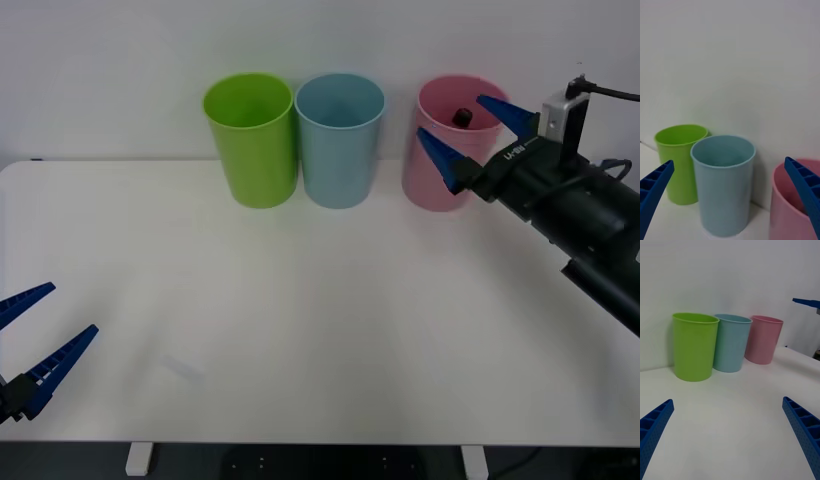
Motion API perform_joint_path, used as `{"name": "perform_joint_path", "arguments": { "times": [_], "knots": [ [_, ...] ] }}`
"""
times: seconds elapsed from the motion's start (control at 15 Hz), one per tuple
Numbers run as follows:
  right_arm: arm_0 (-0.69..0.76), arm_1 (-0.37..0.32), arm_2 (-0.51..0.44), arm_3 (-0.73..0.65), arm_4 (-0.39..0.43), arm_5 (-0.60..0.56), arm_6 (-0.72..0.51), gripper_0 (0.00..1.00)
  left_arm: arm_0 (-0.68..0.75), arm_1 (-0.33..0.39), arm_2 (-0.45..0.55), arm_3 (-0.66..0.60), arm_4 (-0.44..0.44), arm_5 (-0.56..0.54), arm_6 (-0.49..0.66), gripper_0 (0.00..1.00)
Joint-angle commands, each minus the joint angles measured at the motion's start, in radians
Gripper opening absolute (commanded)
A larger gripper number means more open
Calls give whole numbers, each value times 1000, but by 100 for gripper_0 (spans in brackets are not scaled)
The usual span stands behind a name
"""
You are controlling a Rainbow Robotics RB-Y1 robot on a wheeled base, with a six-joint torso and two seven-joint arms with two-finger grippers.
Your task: Grasp the object on the table and drop it into the matching bin: aluminum can to the light blue bin, PET bottle to the pink bin.
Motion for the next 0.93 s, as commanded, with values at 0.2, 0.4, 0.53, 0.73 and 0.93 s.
{"name": "perform_joint_path", "arguments": {
  "times": [0.2,0.4,0.53,0.73,0.93],
  "knots": [
    [216,-86,-17,-174,-70,2,19,100,0,0,0,0,0,0,0,100],
    [309,-143,-32,-242,-128,0,48,100,0,0,0,0,0,0,0,100],
    [374,-180,-58,-268,-190,-12,150,100,0,0,0,0,0,0,0,100],
    [450,-197,-124,-269,-225,-107,213,100,0,0,0,0,0,0,0,100],
    [533,-195,-192,-269,-245,-212,216,100,0,0,0,0,0,0,0,100]
  ]
}}
